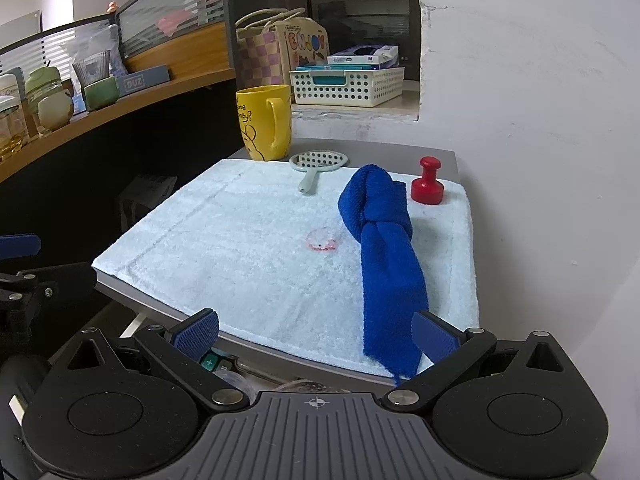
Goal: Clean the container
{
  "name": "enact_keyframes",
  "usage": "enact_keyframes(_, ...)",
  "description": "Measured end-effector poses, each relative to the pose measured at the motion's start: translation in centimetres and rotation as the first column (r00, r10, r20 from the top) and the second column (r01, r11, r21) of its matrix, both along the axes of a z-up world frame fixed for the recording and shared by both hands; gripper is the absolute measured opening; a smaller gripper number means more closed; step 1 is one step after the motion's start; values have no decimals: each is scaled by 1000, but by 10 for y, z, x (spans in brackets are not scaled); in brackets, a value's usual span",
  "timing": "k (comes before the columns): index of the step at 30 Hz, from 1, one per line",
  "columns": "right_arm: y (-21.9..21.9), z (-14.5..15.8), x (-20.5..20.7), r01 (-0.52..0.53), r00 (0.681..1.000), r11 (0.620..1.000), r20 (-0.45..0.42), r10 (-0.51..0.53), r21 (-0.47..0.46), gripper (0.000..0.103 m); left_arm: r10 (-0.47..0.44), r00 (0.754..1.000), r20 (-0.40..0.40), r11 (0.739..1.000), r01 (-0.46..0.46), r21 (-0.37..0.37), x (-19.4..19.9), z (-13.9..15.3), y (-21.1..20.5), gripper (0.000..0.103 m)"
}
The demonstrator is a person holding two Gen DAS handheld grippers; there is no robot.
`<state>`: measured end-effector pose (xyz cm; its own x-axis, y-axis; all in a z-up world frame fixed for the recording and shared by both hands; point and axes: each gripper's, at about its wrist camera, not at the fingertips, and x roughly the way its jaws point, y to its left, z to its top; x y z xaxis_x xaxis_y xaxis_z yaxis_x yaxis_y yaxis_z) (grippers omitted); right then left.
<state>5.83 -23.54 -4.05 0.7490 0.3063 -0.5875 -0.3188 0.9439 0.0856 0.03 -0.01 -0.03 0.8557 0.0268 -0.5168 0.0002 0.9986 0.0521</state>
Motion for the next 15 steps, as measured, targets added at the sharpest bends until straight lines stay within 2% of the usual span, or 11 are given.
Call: enact_keyframes(15,8,-1,4,-6,1000,1000,-8,5,-26,103,0,1000,8,1000,0,5,11,6,11,103)
